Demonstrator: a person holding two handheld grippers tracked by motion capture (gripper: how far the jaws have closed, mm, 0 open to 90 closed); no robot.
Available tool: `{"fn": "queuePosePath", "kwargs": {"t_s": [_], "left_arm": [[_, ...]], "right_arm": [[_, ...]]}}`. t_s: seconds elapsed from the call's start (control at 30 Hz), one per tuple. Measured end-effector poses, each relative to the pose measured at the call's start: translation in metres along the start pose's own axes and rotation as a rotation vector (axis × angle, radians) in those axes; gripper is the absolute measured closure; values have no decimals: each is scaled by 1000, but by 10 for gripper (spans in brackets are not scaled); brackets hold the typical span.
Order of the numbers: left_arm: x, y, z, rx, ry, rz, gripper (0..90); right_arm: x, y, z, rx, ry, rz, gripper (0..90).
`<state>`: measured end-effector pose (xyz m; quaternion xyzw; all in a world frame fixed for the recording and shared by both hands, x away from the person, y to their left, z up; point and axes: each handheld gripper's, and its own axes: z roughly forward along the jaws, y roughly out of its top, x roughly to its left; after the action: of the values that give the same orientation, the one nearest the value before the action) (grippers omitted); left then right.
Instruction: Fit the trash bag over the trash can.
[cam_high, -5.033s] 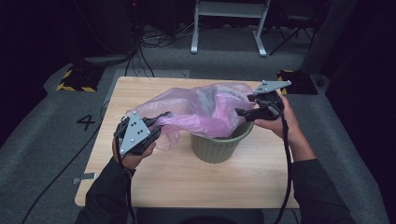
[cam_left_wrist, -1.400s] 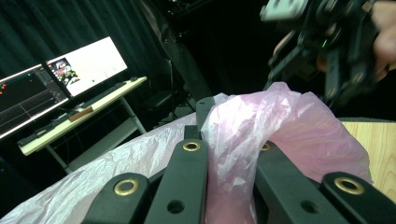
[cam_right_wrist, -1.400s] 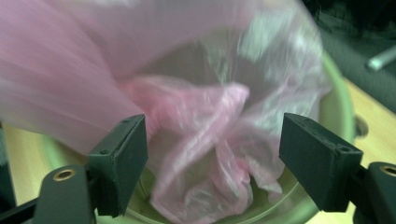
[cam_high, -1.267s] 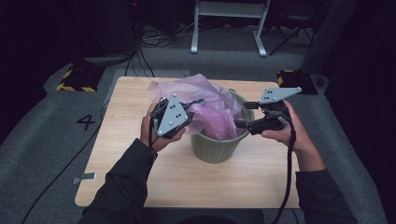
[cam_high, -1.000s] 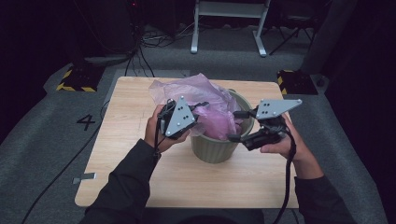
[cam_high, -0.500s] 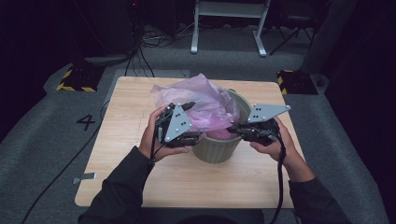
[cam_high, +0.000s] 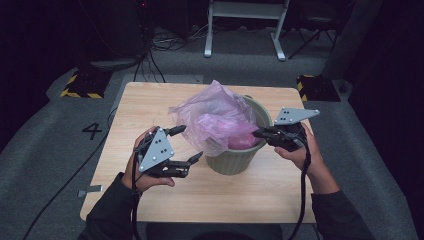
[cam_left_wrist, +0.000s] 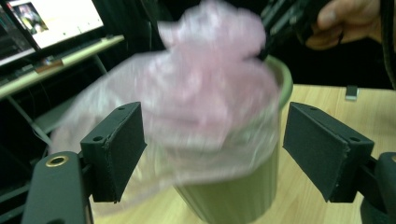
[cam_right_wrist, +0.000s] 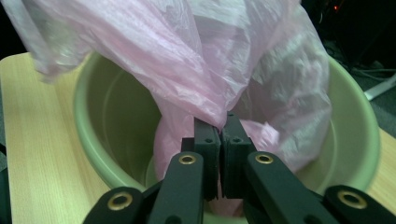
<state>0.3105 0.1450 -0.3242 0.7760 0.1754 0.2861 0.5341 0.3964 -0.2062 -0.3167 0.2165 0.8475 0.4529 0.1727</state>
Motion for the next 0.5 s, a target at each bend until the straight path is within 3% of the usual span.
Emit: {"fn": "queuePosePath", "kwargs": {"t_s": [0.07, 0.17, 0.23, 0.27, 0.3, 0.37, 0.43, 0.5], "left_arm": [[-1, -5, 6, 17, 1, -9, 206], [1, -10, 16, 49, 41, -35, 219], [6, -14, 21, 43, 26, -60, 238], [7, -16, 23, 47, 27, -63, 285], [8, -17, 24, 45, 31, -64, 285], [10, -19, 27, 52, 35, -55, 335], [10, -21, 27, 45, 31, -40, 431], [11, -21, 27, 36, 11, -37, 495]], "right_arm": [[-3, -4, -2, 7, 3, 7, 873], [-6, -9, -5, 16, -3, 5, 866], [-8, -12, -7, 17, -7, 7, 827], [-11, -15, -9, 16, -6, 8, 721], [-11, -15, -9, 16, -6, 8, 721], [-11, -17, -13, -1, -4, -7, 518], [-8, -16, -18, -26, -19, 2, 374], [-4, -13, -25, -65, -17, -15, 314]]}}
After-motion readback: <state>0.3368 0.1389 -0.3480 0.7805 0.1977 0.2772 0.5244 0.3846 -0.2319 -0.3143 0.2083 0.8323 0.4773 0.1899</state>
